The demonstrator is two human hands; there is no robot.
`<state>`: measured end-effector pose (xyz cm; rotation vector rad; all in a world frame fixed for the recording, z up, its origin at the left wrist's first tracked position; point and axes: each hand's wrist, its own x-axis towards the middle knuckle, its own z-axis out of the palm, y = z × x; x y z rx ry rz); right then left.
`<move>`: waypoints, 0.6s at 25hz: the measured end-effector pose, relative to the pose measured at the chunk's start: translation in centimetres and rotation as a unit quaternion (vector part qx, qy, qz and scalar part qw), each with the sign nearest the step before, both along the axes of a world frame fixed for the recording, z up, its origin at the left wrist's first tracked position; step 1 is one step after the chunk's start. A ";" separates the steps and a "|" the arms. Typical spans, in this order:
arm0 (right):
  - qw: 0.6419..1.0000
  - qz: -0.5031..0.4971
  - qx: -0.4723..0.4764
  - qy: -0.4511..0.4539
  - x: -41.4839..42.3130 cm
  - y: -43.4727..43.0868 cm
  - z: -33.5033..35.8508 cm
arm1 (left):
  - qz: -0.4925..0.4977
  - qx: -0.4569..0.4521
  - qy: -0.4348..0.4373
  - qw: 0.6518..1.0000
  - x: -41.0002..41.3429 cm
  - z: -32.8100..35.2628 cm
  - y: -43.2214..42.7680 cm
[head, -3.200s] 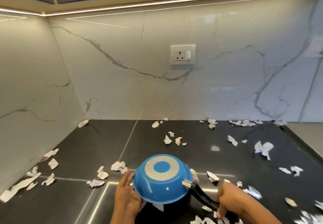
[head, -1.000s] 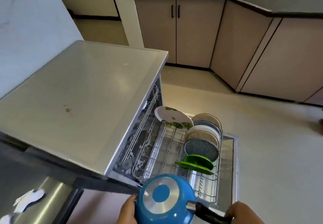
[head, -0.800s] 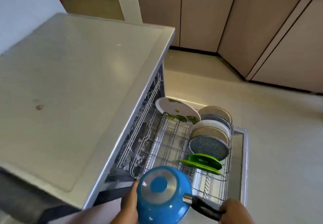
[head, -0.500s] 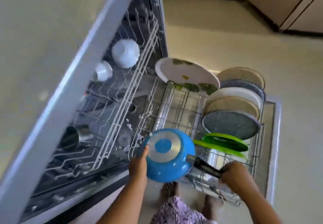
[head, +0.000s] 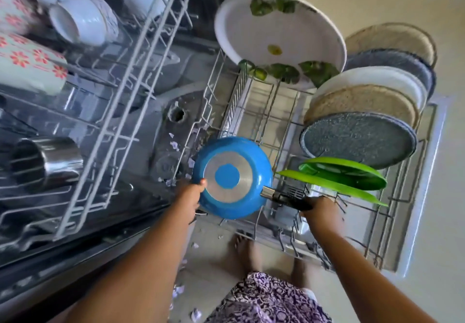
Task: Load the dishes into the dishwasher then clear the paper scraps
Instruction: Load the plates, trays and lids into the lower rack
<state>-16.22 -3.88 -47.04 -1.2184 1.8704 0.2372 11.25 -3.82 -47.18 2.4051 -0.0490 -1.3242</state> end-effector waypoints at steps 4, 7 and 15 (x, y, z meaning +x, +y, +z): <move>1.000 0.020 -0.008 -0.007 0.6 0.1 -1.5 | -0.010 -0.012 -0.047 0.999 0.1 -1.3 0.5; 0.999 0.046 -0.021 0.003 0.8 0.0 -2.1 | -0.035 -0.008 -0.078 0.996 -0.2 -1.7 0.4; 0.990 0.038 -0.135 -0.003 -1.0 1.5 -2.4 | -0.100 0.016 -0.139 0.985 -1.7 -0.4 0.4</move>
